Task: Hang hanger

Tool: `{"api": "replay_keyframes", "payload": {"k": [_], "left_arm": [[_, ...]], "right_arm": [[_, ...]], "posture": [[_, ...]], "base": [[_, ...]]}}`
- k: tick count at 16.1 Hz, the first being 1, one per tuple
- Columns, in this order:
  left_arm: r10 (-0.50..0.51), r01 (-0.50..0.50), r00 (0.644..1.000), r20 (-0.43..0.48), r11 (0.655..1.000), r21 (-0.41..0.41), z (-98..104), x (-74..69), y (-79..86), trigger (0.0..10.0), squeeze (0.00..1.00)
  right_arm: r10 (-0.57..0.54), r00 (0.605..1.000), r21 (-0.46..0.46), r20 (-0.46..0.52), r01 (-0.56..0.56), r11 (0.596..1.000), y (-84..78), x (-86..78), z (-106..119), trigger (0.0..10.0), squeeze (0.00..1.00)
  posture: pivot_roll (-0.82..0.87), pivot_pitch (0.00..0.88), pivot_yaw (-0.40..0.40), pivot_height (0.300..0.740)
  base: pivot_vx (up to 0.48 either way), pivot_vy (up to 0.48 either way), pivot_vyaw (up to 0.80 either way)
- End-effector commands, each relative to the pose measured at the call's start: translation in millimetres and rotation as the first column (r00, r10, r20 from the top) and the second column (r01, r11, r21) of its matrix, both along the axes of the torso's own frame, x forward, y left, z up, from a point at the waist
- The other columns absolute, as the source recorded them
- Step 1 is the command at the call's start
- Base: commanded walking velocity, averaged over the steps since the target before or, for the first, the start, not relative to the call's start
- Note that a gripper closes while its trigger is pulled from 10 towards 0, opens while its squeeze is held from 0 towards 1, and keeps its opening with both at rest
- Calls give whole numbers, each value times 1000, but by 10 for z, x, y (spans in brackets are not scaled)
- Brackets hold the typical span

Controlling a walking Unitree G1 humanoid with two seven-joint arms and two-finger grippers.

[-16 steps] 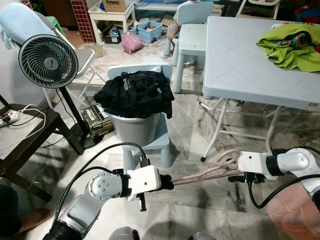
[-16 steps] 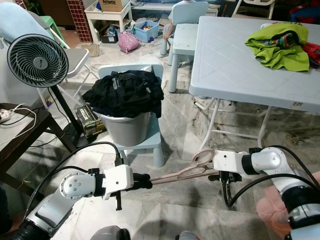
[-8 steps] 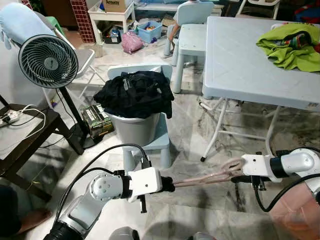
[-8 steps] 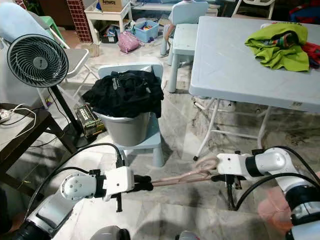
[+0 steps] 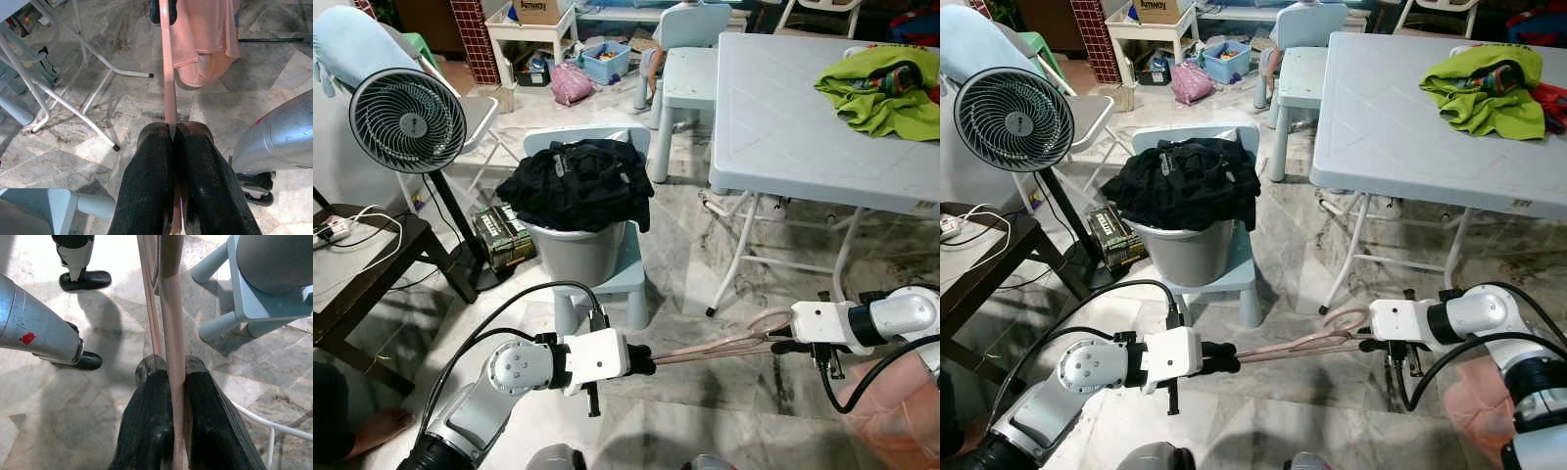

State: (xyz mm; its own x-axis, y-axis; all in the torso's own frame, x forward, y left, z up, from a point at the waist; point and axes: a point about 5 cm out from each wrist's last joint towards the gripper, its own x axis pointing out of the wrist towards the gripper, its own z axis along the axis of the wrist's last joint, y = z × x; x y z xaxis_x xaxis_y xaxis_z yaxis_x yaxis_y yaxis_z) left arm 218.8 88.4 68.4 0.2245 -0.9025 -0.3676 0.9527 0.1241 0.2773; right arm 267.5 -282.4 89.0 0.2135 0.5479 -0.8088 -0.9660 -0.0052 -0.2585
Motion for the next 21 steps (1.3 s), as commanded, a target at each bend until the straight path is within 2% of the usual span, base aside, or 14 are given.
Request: {"api": "replay_keyframes", "payload": {"k": [1,5,6,7,9,12,14,16,17,18,19,20,21], "left_arm": [[-15,15,1000,0,1000,22,-19,-14,29,10000,0],[-14,14,1000,-1,1000,19,-31,-15,32,10000,0],[8,-8,1000,-27,1000,14,-48,-10,47,10000,741],[23,-23,999,-45,1000,9,-60,-9,55,10000,1000],[47,-46,999,-20,999,21,-59,12,73,10000,1000],[118,-118,991,65,993,4,23,175,131,10000,1000],[164,-166,977,136,986,3,104,273,187,10000,1000],[247,-246,954,172,969,-31,152,341,243,10000,1000],[354,-344,915,195,935,-83,172,372,295,10000,1000],[409,-394,891,197,912,-112,182,389,312,10000,1000],[504,-479,841,197,862,-164,199,405,344,10000,1000],[586,-551,787,194,808,-209,219,419,375,10000,1000],[663,-617,729,168,744,-258,239,426,405,10000,1000]], "right_arm": [[-41,999,0,28,41,999,-82,39,91,0,0],[-52,998,-2,23,52,999,-99,33,74,0,0],[-58,998,-4,30,58,998,-103,45,85,0,0],[-59,998,-8,37,60,998,-106,51,89,0,0],[-65,995,-48,81,69,996,-119,79,88,0,0],[-106,981,-108,163,124,986,-152,157,92,0,0],[-127,968,-182,215,168,969,-207,203,92,0,0],[-172,953,-194,249,223,955,-225,244,84,0,0],[-239,937,-145,254,281,949,-191,266,47,0,0],[-275,926,-118,260,313,942,-172,277,28,0,0],[-354,900,-53,255,378,924,-136,286,-19,0,0],[-451,865,48,220,452,891,-86,289,-65,0,0],[-576,799,164,173,554,816,-36,289,-130,0,0]], "posture": [[-22,6,3,740],[-21,4,6,740],[-21,4,6,740],[-26,4,3,740],[-26,4,3,740],[-26,6,4,740],[-26,6,4,740],[-22,9,3,740],[-21,10,4,740],[-21,10,4,740],[-20,13,3,740],[-19,14,2,740],[-18,16,0,740]], "base": [[0,0,0],[0,0,0],[0,0,0],[0,0,0],[0,0,0],[0,0,0],[0,0,0],[0,0,0],[0,0,0],[0,0,0],[0,0,0],[0,0,0],[0,0,0]]}}
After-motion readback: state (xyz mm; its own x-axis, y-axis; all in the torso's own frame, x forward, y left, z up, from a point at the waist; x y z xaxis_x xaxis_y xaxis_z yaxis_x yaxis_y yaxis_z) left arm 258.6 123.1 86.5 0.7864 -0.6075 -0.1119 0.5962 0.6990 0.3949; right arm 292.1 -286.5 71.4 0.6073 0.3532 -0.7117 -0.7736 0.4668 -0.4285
